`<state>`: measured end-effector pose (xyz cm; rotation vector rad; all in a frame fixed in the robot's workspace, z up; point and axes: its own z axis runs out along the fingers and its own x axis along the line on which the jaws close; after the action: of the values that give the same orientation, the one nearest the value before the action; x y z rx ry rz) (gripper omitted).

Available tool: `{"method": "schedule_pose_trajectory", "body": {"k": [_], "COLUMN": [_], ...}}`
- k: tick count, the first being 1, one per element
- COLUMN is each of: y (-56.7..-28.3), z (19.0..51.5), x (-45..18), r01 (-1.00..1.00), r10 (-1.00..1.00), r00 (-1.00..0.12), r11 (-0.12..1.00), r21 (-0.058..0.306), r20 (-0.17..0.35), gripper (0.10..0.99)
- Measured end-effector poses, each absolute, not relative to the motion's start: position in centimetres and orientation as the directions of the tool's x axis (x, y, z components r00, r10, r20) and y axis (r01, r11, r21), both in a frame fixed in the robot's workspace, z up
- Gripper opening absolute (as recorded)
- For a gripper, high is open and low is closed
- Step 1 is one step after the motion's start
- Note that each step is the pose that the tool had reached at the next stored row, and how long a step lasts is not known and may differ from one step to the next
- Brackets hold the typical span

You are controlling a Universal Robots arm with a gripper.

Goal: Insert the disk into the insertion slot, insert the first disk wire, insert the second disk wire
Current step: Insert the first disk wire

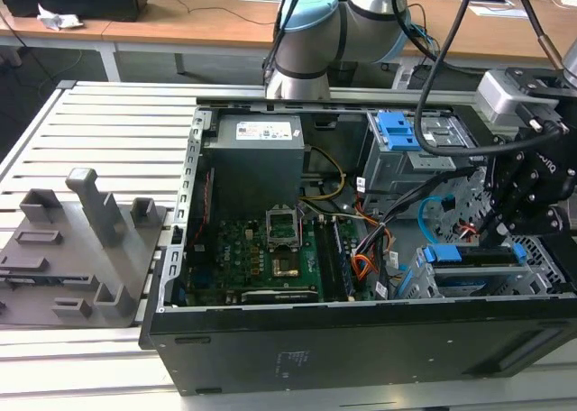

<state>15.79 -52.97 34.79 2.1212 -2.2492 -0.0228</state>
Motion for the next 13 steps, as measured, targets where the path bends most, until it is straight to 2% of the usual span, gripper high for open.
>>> {"method": "schedule_pose_trajectory", "body": {"k": [13], "y": [-53.03], "z": [34.61], "x": [16.29], "r01": [-0.997], "r10": [-0.998], "r00": [-0.058], "r11": [0.059], "r21": [0.045], "r20": [0.026], "gripper": [0.161]}}
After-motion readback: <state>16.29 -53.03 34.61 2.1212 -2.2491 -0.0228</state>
